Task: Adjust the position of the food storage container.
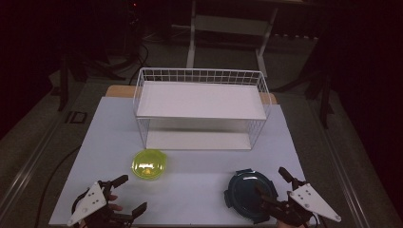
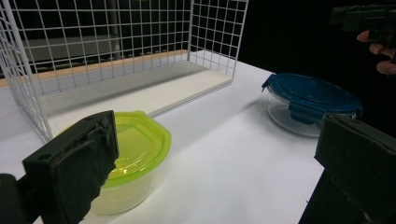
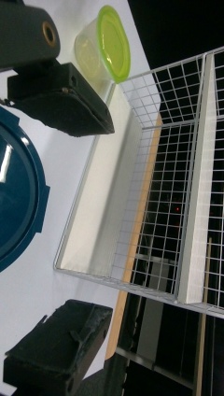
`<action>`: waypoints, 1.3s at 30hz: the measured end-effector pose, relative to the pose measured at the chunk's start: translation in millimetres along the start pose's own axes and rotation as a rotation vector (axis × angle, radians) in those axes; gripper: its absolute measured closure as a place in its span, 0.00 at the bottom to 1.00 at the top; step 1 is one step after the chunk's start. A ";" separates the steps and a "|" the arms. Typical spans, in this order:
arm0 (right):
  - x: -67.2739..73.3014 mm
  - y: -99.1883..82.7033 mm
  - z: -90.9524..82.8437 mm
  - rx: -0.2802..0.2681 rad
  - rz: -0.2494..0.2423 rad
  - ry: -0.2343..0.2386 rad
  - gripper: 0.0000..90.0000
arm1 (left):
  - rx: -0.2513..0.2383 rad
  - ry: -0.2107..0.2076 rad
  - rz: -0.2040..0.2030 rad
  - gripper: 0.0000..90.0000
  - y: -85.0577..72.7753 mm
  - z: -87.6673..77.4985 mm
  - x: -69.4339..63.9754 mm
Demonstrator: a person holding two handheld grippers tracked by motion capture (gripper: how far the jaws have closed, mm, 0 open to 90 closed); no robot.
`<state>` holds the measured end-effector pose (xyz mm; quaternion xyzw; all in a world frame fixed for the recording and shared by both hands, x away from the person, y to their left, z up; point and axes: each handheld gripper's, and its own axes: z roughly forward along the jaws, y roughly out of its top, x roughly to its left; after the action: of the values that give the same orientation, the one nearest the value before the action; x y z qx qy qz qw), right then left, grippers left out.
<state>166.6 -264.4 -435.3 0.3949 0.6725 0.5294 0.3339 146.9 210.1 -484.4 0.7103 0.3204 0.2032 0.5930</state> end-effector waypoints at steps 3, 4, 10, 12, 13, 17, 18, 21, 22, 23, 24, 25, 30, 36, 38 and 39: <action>1.6 1.5 -1.4 -0.001 -0.003 0.005 0.12 | -0.002 0.002 0.000 0.00 0.1 -0.7 0.2; 2.1 2.2 -1.8 0.001 -0.004 0.007 0.12 | -0.002 0.002 0.000 0.00 0.1 -0.7 0.2; 5.0 7.1 -5.8 -0.006 -0.008 0.022 0.12 | 0.003 0.004 0.007 0.00 0.3 -0.7 0.2; 4.2 9.1 -7.2 -0.005 -0.010 0.023 0.12 | 0.000 0.006 0.005 0.00 0.4 -0.7 0.4; 4.0 10.3 -7.9 -0.004 -0.005 0.025 0.12 | -0.003 0.008 0.004 0.00 0.4 -0.9 0.6; 4.2 15.0 -9.0 0.011 -0.011 0.043 0.12 | -0.004 0.011 0.000 0.00 0.3 -1.4 1.8; 4.3 16.3 -9.2 0.013 -0.011 0.046 0.12 | -0.003 0.011 0.000 0.00 0.2 -1.4 1.8; 1.5 21.4 -9.0 0.015 -0.005 0.058 0.12 | -0.005 0.010 0.002 0.00 0.4 -1.3 1.7; -0.3 23.3 -8.9 0.013 -0.004 0.063 0.12 | -0.004 0.010 0.004 0.00 0.5 -1.2 1.6; -2.2 25.3 -8.6 0.011 -0.001 0.070 0.12 | -0.003 0.010 0.005 0.00 0.4 -1.2 1.5; -4.4 27.2 -8.1 0.010 0.001 0.075 0.12 | -0.003 0.011 0.005 0.00 0.4 -1.3 1.4; -6.4 28.9 -7.3 0.010 -0.003 0.083 0.12 | -0.003 0.011 0.006 0.00 0.5 -1.4 1.4; -13.7 38.5 -2.0 0.032 -0.028 0.084 0.12 | -0.003 0.010 0.003 0.00 0.4 -1.0 2.0; -21.6 44.9 5.4 0.065 -0.046 0.069 0.12 | -0.001 0.005 0.007 0.00 0.4 -0.1 1.3; -24.4 44.3 6.8 0.081 -0.056 0.055 0.15 | -0.001 0.003 0.009 0.00 0.4 0.0 1.2; -26.4 43.6 7.9 0.094 -0.051 0.055 0.16 | -0.001 0.003 0.009 0.00 0.4 0.1 1.3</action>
<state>193.5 -278.7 -393.6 0.3782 0.7154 0.4992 0.3099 148.0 210.9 -484.2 0.7112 0.3179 0.2070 0.5919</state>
